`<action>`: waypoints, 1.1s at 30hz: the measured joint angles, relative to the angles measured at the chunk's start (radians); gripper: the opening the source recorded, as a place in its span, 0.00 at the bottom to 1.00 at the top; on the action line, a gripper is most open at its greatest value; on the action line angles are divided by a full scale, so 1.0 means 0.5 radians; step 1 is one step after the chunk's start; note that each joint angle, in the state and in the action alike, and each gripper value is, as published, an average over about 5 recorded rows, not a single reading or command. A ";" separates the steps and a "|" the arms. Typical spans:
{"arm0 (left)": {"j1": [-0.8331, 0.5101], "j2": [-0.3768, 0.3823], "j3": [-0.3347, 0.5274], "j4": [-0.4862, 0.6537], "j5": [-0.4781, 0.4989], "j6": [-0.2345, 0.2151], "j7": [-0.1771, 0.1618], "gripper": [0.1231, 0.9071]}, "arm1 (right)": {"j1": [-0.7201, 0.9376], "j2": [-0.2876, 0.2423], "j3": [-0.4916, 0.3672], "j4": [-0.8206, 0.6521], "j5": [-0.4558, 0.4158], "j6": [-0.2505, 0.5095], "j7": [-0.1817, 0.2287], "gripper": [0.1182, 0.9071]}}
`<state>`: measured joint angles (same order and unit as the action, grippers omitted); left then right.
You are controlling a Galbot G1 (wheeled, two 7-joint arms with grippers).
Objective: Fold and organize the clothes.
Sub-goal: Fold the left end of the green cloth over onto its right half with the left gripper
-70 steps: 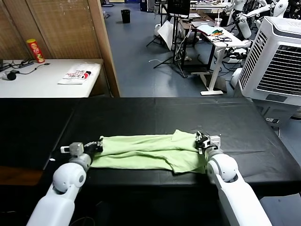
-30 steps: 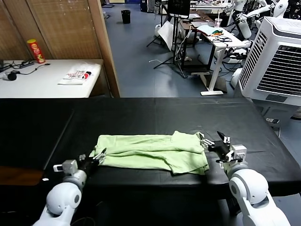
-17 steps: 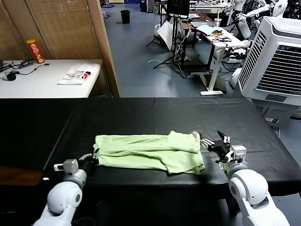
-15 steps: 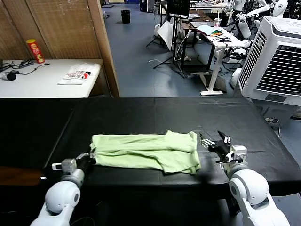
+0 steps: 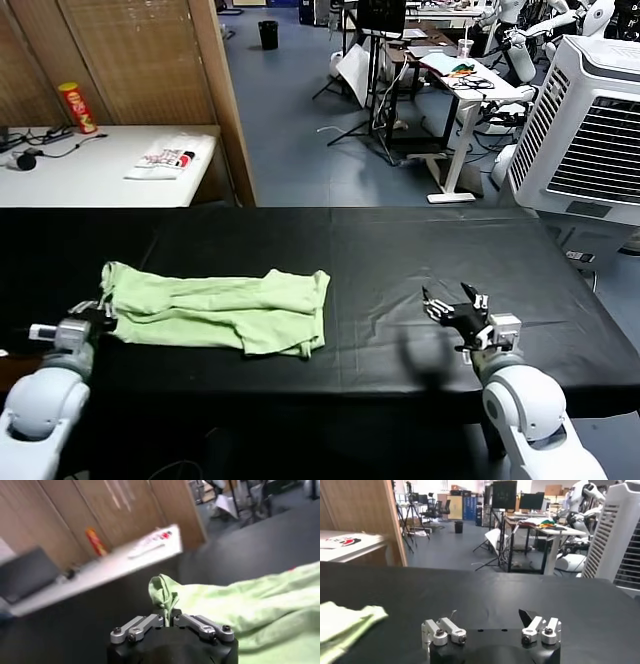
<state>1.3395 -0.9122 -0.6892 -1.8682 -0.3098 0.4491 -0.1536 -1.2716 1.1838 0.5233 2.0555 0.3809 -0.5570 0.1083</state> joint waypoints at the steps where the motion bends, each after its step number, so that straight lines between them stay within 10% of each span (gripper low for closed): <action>1: -0.007 -0.026 0.019 -0.044 -0.030 0.031 -0.018 0.07 | -0.008 -0.001 0.005 0.006 -0.003 0.000 0.000 0.86; 10: -0.158 -0.347 0.323 -0.389 -0.475 0.329 -0.174 0.07 | -0.092 0.011 0.062 0.050 -0.046 0.013 0.001 0.86; 33: -0.320 -0.925 0.794 -0.312 -0.494 0.332 -0.188 0.07 | -0.123 0.076 0.056 0.035 -0.102 0.021 -0.002 0.86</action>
<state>1.1793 -1.3747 -0.2923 -2.0242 -0.5570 0.6150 -0.2477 -1.3330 1.2219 0.5514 2.0731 0.3300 -0.5465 0.1072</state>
